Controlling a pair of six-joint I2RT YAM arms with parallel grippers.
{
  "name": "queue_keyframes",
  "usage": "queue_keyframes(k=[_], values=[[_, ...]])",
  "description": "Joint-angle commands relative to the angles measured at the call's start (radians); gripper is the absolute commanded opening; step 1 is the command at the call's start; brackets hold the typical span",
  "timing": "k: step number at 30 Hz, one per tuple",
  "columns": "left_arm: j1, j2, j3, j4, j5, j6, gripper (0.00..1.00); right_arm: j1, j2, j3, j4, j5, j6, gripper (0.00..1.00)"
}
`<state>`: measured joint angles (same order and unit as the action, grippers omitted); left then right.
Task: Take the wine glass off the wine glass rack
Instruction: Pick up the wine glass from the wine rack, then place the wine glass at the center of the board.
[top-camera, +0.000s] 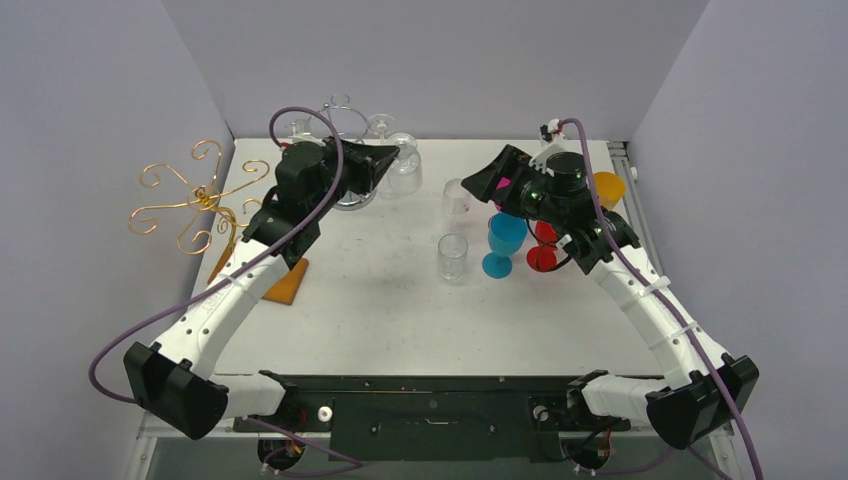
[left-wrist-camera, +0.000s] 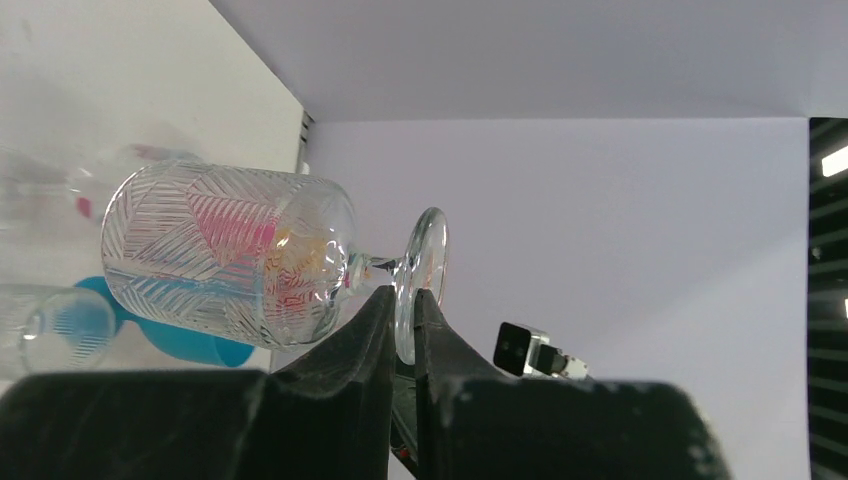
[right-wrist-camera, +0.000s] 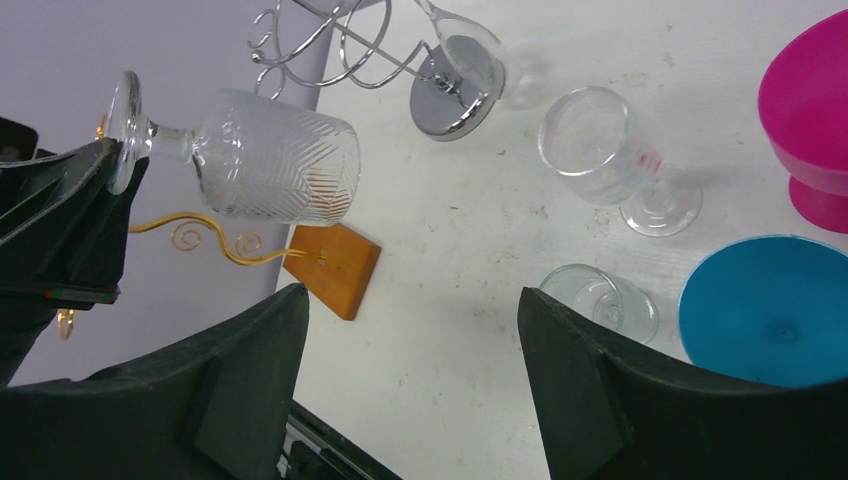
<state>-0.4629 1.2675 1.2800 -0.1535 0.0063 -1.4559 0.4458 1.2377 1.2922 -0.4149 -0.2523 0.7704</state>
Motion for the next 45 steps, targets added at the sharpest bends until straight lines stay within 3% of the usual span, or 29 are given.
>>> queue_keyframes(k=[1,6,10,20,38,45], values=[[-0.044,0.018,0.093,0.226,0.016,-0.101,0.00,-0.013,-0.073,-0.053,0.233,-0.024,0.112,0.73],[-0.073,0.039,0.107,0.315,0.025,-0.208,0.00,-0.032,-0.119,-0.153,0.418,-0.034,0.234,0.79],[-0.085,0.043,0.114,0.358,0.019,-0.264,0.00,-0.043,-0.131,-0.241,0.666,-0.054,0.344,0.83],[-0.102,0.073,0.130,0.456,0.064,-0.369,0.00,-0.044,-0.062,-0.341,1.070,-0.070,0.519,0.85],[-0.116,0.051,0.117,0.521,0.085,-0.417,0.00,-0.003,0.036,-0.329,1.302,-0.136,0.596,0.86],[-0.123,0.039,0.093,0.566,0.096,-0.445,0.00,0.002,0.052,-0.332,1.449,-0.186,0.652,0.81]])
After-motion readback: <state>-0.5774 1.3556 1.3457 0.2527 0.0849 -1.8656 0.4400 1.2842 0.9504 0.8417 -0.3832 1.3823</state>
